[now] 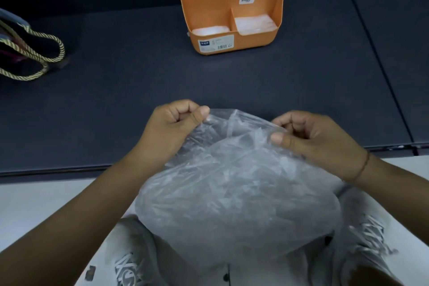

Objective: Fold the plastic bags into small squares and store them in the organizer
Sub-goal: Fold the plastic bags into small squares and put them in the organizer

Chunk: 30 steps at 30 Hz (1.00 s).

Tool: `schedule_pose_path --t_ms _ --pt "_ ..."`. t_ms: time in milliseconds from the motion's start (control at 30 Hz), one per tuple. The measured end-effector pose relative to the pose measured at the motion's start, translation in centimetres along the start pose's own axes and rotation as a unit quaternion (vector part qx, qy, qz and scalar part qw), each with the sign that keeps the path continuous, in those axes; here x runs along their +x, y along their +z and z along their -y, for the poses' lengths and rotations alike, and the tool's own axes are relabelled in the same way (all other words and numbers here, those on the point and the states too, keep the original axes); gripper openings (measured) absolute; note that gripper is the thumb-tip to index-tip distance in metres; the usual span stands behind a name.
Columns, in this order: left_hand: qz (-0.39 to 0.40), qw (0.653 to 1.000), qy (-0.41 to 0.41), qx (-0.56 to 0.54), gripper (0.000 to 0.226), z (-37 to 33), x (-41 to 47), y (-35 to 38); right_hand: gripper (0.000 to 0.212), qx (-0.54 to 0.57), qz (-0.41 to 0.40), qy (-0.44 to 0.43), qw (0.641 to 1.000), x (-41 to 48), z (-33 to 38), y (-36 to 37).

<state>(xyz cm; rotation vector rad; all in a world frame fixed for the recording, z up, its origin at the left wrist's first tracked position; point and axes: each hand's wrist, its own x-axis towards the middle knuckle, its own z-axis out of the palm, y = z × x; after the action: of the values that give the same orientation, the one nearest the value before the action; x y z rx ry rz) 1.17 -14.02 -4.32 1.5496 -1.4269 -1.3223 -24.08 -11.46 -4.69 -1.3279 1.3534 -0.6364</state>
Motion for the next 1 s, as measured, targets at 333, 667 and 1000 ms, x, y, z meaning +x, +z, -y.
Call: schedule_pose_path --t_ms 333,667,1000 --pt "-0.003 1.000 0.016 -0.017 0.026 -0.6 0.2 -0.1 0.018 0.001 0.010 0.009 1.000 1.1 0.5 -1.6" --pt "-0.042 0.998 -0.001 0.037 0.034 0.3 1.4 -0.8 0.031 0.160 -0.080 0.084 0.980 2.2 0.6 -3.1" --pt "0.124 0.989 0.011 0.076 0.061 -0.2 0.5 1.0 0.023 0.382 -0.177 0.195 0.886 4.1 0.1 -3.7"
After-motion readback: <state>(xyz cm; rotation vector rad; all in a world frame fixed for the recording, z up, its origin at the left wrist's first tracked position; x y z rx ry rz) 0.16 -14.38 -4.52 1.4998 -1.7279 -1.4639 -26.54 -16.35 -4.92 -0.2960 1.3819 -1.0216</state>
